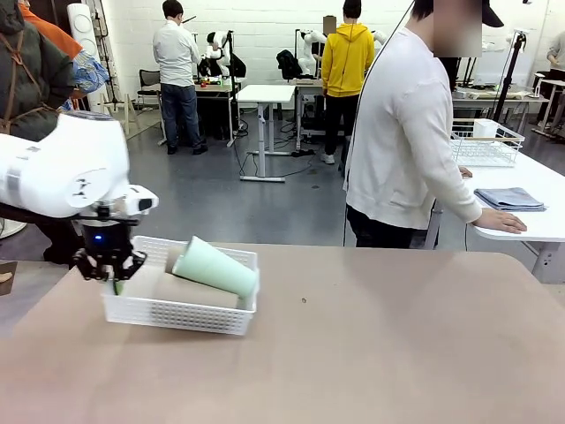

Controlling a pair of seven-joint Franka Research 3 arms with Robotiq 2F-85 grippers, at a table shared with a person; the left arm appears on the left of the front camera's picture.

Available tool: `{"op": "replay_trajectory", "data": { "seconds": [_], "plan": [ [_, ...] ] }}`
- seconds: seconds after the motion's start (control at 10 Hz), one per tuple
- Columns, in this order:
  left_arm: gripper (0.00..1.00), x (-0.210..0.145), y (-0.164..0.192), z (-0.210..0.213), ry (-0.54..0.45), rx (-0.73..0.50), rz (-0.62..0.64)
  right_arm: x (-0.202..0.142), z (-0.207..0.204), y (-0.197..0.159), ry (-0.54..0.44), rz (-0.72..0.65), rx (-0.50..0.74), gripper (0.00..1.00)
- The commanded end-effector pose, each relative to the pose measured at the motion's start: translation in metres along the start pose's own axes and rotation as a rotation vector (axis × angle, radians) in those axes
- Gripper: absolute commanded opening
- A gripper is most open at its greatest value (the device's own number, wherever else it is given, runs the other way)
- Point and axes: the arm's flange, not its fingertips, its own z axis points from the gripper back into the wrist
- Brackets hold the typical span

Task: Clean and organize the cups into the basket.
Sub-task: Move the Organizing basket back to the left side of the table.

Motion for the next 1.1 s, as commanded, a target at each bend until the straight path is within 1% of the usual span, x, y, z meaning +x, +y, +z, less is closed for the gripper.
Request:
{"op": "replay_trajectory", "data": {
  "seconds": [0.0,0.3,0.4,0.5,0.7,0.8,1.0],
  "plan": [
    [0.06,-0.004,0.034,0.001,-0.007,-0.065,-0.113,-0.002,-0.001,0.001,-0.005,0.004,0.006,1.0],
    [0.06,0.01,0.081,-0.001,0.018,-0.031,-0.113,-0.002,-0.001,0.001,-0.005,0.004,0.006,1.0],
    [0.06,0.013,0.089,-0.002,0.03,-0.041,-0.108,-0.002,-0.001,0.001,-0.005,0.004,0.006,1.0],
    [0.06,0.018,0.095,-0.005,0.043,-0.021,-0.095,-0.002,-0.001,0.001,-0.005,0.004,0.006,1.0],
    [0.06,0.028,0.108,-0.019,0.061,0.007,-0.034,-0.002,-0.001,0.001,-0.005,0.004,0.006,1.0],
    [0.06,0.03,0.114,-0.026,0.065,-0.01,-0.033,-0.002,-0.001,0.001,-0.005,0.004,0.006,1.0],
    [0.06,0.028,0.119,-0.035,0.061,0.029,-0.028,-0.002,-0.001,0.001,-0.005,0.004,0.006,1.0]
  ]
}}
